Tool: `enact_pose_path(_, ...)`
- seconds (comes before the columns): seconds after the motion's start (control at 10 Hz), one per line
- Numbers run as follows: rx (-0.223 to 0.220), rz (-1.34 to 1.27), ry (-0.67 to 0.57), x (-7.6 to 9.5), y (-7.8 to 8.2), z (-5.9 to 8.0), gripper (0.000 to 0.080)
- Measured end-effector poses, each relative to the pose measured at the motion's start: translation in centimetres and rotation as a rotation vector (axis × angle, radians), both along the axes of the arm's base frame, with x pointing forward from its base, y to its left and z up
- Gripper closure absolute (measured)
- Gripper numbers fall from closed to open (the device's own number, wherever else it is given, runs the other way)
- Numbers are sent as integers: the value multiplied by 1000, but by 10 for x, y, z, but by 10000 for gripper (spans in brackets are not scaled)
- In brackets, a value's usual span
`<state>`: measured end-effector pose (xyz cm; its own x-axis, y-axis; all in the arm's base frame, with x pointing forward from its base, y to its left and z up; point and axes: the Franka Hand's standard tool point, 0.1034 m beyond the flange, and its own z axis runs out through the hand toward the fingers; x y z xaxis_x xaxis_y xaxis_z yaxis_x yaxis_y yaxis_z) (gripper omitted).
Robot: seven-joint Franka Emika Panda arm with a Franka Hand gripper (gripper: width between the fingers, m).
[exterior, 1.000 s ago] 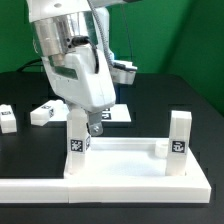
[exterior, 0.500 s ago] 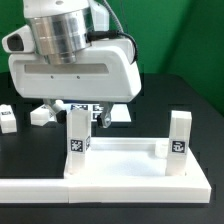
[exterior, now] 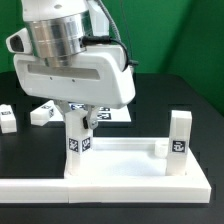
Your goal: Assemble desk
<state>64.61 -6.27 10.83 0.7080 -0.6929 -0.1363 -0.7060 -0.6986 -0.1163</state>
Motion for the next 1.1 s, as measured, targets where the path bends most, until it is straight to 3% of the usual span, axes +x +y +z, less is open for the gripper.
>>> enact_pose_path(0.4, -9, -595, 89, 2, 0, 1, 506)
enact_pose_path(0.6, 53, -1062, 94, 8, 4, 1, 506)
enact_pose_path(1.1, 27, -1160, 109, 4, 1, 0, 502)
